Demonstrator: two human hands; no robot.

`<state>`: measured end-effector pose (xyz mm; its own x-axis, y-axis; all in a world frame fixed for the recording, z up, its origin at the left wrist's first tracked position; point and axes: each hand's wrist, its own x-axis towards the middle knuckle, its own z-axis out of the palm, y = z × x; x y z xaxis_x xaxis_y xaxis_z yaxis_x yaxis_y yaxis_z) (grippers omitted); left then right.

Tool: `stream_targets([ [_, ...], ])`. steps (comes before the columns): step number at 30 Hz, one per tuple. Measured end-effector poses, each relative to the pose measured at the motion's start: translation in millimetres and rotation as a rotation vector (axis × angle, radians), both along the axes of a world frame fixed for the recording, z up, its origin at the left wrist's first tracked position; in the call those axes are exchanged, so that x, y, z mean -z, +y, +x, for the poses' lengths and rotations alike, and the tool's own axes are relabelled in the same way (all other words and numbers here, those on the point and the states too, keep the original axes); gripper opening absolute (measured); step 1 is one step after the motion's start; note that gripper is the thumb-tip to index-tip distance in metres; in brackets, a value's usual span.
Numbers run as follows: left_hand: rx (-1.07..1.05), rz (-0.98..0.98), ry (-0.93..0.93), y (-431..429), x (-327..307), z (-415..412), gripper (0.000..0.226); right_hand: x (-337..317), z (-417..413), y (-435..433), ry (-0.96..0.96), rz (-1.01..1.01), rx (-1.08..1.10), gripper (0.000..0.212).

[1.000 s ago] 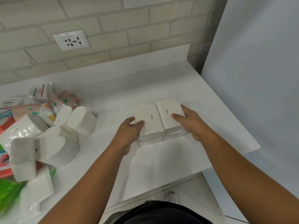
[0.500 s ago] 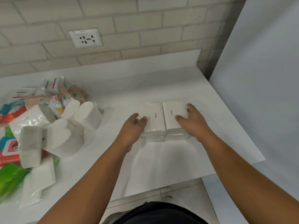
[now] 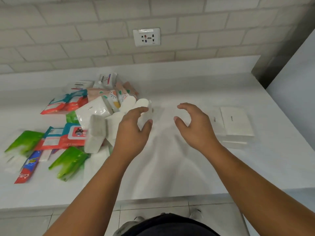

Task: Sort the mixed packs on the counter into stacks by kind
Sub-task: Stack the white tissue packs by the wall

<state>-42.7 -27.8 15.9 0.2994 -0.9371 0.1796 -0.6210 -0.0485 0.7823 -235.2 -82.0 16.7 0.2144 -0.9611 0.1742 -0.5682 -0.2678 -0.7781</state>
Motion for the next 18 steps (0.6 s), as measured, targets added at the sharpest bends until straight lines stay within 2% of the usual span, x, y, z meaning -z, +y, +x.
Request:
stream_targets([
  [3,-0.062,-0.046,-0.192,17,2,42,0.036,1,50,15,-0.017,0.049,-0.109,0.039],
  [6,-0.197,0.002,-0.307,32,7,80,0.039,7,96,26,-0.024,0.109,-0.190,0.041],
  [8,-0.263,0.021,-0.316,42,13,102,0.049,10,124,32,-0.013,0.144,-0.221,0.042],
  [12,-0.244,0.077,-0.292,53,36,141,0.079,13,171,39,0.017,0.179,-0.250,0.044],
  [18,-0.216,0.161,-0.261,58,69,167,0.084,16,228,39,0.082,0.247,-0.231,0.055],
])
